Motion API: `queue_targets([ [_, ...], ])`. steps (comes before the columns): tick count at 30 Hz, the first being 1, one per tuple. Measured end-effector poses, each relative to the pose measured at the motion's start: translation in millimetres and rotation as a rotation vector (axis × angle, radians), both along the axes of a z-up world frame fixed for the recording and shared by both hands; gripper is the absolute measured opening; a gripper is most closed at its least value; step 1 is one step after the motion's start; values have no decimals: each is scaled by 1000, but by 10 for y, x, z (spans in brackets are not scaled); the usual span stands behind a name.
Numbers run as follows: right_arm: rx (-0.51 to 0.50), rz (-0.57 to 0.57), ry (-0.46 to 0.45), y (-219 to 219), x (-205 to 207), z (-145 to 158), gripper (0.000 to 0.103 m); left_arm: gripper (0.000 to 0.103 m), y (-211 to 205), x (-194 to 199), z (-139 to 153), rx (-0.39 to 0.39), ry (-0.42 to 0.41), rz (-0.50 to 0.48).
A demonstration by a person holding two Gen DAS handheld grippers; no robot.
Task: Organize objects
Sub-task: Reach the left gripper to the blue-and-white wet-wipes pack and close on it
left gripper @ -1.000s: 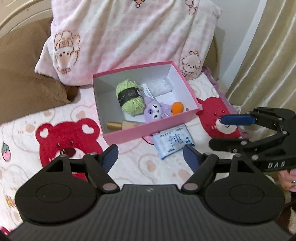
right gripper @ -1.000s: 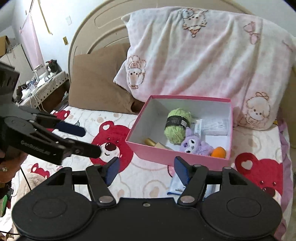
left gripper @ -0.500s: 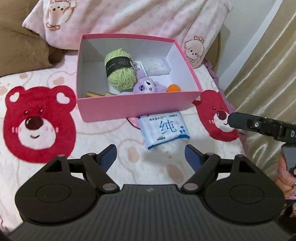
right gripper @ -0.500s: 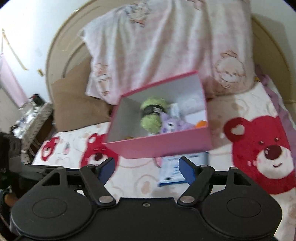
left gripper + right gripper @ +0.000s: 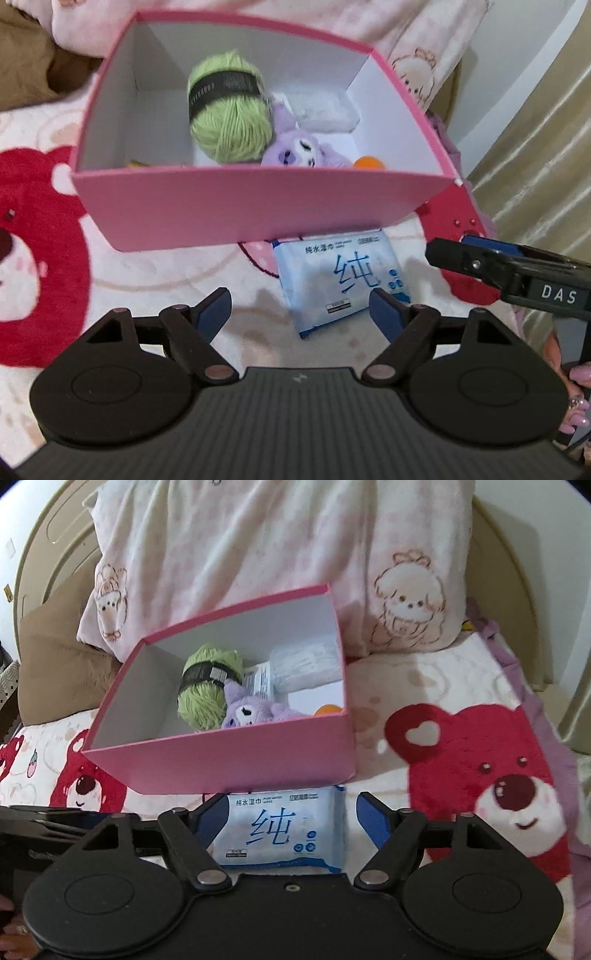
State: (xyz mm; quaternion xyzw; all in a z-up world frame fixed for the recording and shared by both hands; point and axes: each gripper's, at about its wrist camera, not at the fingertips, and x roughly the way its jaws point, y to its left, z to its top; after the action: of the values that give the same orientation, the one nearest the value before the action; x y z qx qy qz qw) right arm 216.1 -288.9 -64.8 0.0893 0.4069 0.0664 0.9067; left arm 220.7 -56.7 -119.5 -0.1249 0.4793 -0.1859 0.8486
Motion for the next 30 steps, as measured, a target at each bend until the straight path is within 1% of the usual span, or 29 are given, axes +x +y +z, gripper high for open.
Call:
queue_targets([
  [4,-21,-23,-28,3,37,-237,76,80,-22,28,-208,-18,-2,14],
  [7,-13,-60,24,-62,93,-443,73,80,-35,20,-328,-31,-35,27],
  [9,-10,-63,36,-80,103,-514,71,80,-45,20,-402,-39,-49,32],
  [11,-21,-54,37,-69,108,-556,66,79,-50,22,-470,-47,-58,39],
  [13,-18,-38,39,-56,106,-593,53,76,-69,20,-520,-38,-69,41],
  [15,-27,-21,61,-30,107,-648,45,72,-100,-6,-532,-24,-97,39],
  [16,-35,-16,68,-17,99,-673,44,68,-120,-19,-534,-11,-110,32],
  [19,-29,14,80,32,55,-682,42,66,-189,-48,-560,55,-145,4],
  [22,-115,50,69,168,11,-724,43,66,-217,-78,-571,74,-175,-5],
  [24,-125,53,70,179,18,-733,43,64,-224,-85,-578,74,-193,-10],
  [26,-99,43,76,125,36,-752,43,61,-233,-82,-587,63,-202,-19],
  [28,-91,43,80,108,53,-784,43,60,-259,-69,-611,39,-209,-53],
  [30,-82,43,81,113,69,-784,44,59,-281,-92,-614,37,-219,-68],
])
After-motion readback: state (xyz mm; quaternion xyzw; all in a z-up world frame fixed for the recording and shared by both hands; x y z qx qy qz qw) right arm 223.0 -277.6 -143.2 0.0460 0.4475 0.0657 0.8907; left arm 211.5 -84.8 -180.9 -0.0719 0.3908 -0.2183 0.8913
